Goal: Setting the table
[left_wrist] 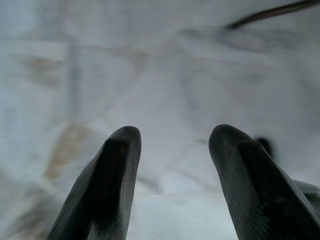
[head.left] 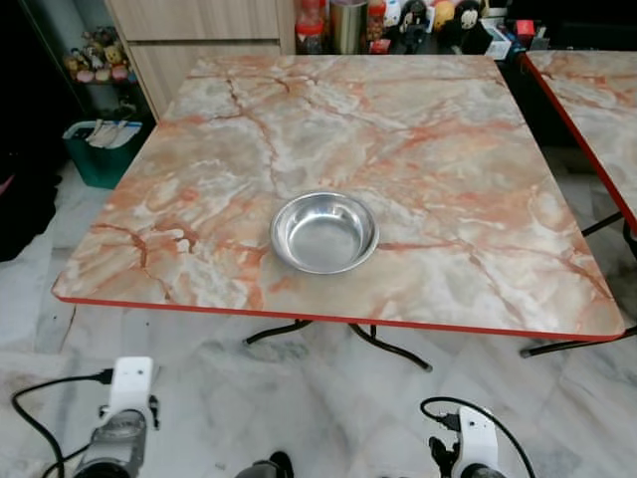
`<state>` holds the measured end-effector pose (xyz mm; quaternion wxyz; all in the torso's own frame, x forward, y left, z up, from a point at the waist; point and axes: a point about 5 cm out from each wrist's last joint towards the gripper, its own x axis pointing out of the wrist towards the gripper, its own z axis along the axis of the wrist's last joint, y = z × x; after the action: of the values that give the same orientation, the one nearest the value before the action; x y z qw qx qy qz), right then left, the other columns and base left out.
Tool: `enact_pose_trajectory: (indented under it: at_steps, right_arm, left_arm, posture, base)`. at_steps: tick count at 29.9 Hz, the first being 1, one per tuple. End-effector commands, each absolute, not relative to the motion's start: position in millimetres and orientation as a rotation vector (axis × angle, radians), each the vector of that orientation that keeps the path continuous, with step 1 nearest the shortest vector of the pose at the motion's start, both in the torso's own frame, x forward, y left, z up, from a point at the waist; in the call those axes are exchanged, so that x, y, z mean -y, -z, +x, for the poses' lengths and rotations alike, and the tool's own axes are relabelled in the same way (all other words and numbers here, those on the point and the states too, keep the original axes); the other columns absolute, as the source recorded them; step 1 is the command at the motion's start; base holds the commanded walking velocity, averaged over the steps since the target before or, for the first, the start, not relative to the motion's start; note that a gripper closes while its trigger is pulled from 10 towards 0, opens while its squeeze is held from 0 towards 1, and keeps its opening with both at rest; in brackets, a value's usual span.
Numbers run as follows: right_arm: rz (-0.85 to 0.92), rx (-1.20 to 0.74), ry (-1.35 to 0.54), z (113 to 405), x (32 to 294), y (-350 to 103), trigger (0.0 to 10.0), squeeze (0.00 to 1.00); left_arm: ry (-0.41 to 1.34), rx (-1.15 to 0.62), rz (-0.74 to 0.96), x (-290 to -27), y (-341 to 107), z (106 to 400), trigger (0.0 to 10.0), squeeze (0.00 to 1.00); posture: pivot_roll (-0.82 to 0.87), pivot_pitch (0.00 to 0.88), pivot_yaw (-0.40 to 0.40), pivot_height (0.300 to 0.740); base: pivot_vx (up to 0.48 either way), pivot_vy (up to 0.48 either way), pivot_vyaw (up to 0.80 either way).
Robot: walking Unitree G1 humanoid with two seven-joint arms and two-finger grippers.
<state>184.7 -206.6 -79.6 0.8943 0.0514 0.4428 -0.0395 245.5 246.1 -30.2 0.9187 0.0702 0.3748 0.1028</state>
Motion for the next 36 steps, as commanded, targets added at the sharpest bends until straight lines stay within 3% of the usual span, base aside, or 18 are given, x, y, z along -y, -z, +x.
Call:
enact_pose_trajectory:
  at_steps: [1,11,18,27,36]
  right_arm:
    - [0.106,-0.937,0.078,181,206,82,10.0,0.00]
    - [0.113,-0.929,0.078,181,206,82,10.0,0.00]
    - [0.106,-0.936,0.077,179,208,82,10.0,0.00]
    - [0.090,-0.943,0.066,176,209,83,10.0,0.00]
    - [0.070,-0.955,0.054,174,208,85,10.0,0.00]
  left_arm:
    - [-0.211,-0.764,0.083,-243,33,244,10.0,0.00]
    - [-0.236,-0.773,-0.031,-225,45,238,10.0,0.00]
    - [-0.254,-0.804,-0.016,-220,54,226,10.0,0.00]
    - [-0.313,-0.890,-0.002,-229,71,194,10.0,0.00]
    - [-0.309,-0.909,0.010,-230,74,188,10.0,0.00]
  posture:
    - [0.06,0.155,0.030,0.740]
    - [0.03,0.172,0.023,0.740]
    - [0.03,0.167,0.014,0.740]
    - [0.00,0.137,0.017,0.740]
    - [0.00,0.101,0.020,0.740]
  base:
    - [0.000,0.000,0.00]
    - [0.000,0.000,0.00]
    - [0.000,0.000,0.00]
    - [0.000,-0.430,0.00]
    - [0.000,-0.418,0.00]
